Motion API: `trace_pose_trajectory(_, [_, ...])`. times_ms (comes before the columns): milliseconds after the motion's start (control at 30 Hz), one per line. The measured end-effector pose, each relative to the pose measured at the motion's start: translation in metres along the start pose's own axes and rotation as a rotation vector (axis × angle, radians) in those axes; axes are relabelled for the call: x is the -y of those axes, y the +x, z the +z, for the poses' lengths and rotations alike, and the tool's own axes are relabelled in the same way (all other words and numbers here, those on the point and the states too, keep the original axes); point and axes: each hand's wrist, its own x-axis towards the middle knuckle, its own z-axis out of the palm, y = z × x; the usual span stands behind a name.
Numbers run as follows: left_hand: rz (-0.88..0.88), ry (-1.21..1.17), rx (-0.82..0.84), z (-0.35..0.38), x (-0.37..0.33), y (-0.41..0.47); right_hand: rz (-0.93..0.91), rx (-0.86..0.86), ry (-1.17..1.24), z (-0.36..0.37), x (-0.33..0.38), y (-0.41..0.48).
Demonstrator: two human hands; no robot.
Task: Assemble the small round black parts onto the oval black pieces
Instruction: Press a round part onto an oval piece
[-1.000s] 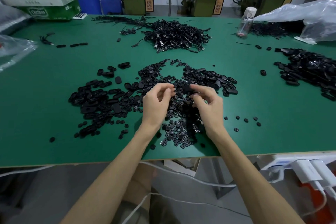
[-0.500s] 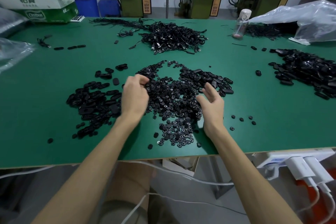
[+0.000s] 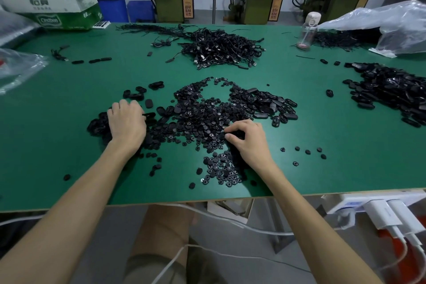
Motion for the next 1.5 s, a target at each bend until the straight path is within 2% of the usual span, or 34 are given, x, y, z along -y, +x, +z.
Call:
trace_pose_trajectory(100, [0.026, -0.072, -0.041, -0.002, -0.007, -0.006, 0.005, -0.003, 0.035, -0.001, 0.002, -0.001])
trace_pose_trajectory(200, [0.084, -0.313, -0.039, -0.007, -0.025, -0.014, 0.003, -0.032, 0.082, -0.002, 0.004, -0.002])
trace_pose_trajectory(400, [0.052, -1.016, 0.31, -0.009, -0.077, -0.038, -0.04, -0.122, 0.072, -0.006, 0.006, -0.004])
trace_pose_trajectory(533, [0.01, -1.263, 0.356, 0.004, -0.1, -0.061, -0.032, -0.162, 0.137, -0.008, 0.006, -0.005])
trace_pose_trajectory(700, [0.037, -1.352, 0.179, 0.008, -0.106, -0.067, -0.03, -0.181, 0.236, -0.008, 0.006, -0.006])
trace_pose_trajectory(867, [0.097, -1.29, 0.265, 0.009, -0.101, -0.071, -0.004, -0.172, 0.322, -0.008, 0.005, -0.006])
trace_pose_trajectory(1333, [0.261, -1.351, 0.256, 0.005, -0.106, -0.078, -0.033, -0.128, 0.411, -0.008, 0.002, -0.008])
trace_pose_trajectory(1500, [0.269, -1.382, 0.282, 0.006, -0.104, -0.077, -0.071, -0.143, 0.466, -0.008, 0.002, -0.007])
